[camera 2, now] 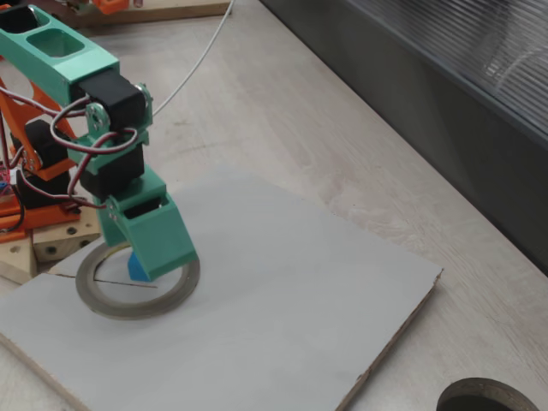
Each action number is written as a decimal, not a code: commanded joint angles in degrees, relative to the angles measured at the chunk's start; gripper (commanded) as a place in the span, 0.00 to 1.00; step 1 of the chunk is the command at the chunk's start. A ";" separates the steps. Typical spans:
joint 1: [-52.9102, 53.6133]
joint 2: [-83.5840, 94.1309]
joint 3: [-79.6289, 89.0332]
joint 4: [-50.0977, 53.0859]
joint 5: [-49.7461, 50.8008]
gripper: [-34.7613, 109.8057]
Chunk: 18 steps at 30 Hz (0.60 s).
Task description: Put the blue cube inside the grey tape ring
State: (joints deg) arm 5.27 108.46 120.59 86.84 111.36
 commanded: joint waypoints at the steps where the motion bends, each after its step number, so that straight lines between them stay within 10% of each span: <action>1: 0.44 1.23 -10.99 11.69 0.35 0.88; 7: 0.53 -0.62 -28.39 29.53 -5.98 0.88; 18: 0.70 -3.87 -29.00 28.74 -12.48 0.88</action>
State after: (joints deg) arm 5.54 104.15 92.64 113.99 98.61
